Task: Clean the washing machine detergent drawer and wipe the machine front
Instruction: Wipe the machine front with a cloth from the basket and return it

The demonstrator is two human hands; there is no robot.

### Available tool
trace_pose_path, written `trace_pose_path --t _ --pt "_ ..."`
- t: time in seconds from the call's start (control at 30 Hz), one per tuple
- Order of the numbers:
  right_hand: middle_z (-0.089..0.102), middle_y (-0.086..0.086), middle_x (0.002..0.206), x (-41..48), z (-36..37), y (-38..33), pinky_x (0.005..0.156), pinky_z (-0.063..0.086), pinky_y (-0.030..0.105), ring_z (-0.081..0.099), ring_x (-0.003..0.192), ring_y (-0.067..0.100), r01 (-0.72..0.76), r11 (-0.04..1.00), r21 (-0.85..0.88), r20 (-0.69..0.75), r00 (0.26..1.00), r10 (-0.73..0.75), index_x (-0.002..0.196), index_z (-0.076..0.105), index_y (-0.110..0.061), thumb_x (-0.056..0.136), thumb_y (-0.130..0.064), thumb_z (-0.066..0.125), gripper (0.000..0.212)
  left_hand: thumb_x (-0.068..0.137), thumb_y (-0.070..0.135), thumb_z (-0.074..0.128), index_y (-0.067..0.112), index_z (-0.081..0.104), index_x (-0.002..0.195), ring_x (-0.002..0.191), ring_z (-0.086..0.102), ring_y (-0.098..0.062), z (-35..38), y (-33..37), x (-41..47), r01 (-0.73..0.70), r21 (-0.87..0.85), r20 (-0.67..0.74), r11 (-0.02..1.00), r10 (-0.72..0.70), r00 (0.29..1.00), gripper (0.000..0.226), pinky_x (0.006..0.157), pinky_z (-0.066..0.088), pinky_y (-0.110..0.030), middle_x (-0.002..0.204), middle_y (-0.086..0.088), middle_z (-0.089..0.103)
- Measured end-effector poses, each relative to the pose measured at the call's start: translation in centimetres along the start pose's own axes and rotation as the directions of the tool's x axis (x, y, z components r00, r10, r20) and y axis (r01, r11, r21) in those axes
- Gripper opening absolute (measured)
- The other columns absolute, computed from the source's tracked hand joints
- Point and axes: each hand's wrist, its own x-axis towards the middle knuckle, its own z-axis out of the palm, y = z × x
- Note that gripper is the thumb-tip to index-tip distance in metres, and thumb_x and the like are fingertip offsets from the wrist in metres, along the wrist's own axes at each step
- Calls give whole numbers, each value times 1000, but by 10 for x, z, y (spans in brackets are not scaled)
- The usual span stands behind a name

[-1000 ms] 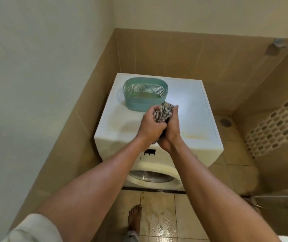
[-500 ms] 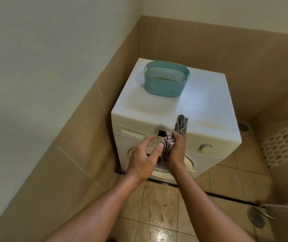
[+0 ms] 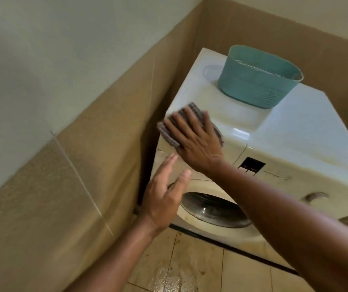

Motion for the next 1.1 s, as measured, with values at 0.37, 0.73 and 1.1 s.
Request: trace_pose_path --t 0.37,0.73,1.1 --pt "4 7 168 -120 29 23 124 -14 44 -9 155 25 378 921 -88 232 907 -350 161 9 -19 95 -20 48 76 89 66 49 44 25 156 145 27 4 -11 -51 -22 168 91 -67 982 -163 984 74 118 31 -30 162 22 26" --pt "-16 12 165 -80 38 -41 122 -15 48 -14 152 29 113 994 2 265 958 -110 157 -15 -12 100 -30 40 81 94 5 53 11 43 151 153 22 -24 -8 -10 52 -230 675 8 701 305 952 59 123 27 -51 162 -8 34" --pt "18 5 167 -30 24 -131 123 -9 48 6 155 23 -336 876 346 349 913 212 160 19 -16 95 -25 16 65 86 9 52 21 14 162 156 7 -19 -35 24 127 -410 893 360 183 255 898 85 125 -4 -41 169 0 15"
